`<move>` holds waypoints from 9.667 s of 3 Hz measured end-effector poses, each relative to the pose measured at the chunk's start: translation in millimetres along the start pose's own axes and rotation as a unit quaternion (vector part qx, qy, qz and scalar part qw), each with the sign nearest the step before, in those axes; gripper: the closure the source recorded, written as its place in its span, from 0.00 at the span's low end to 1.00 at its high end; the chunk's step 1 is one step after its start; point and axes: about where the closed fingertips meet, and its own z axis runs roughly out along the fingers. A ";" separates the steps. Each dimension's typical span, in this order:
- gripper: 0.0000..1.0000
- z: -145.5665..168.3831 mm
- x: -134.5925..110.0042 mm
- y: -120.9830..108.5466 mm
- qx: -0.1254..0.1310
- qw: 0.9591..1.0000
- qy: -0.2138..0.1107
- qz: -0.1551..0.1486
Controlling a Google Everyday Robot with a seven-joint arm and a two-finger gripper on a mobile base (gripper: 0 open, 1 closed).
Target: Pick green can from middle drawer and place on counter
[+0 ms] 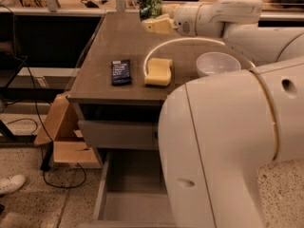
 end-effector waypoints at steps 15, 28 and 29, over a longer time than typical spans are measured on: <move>1.00 -125.4 23.8 92.2 0.025 0.994 0.109 -0.004; 1.00 -162.5 128.8 158.5 0.132 0.983 0.123 0.045; 1.00 -157.9 130.4 161.7 0.130 0.983 0.115 0.054</move>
Offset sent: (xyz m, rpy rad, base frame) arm -0.0211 0.0182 -0.0225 -0.0353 0.0741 0.0910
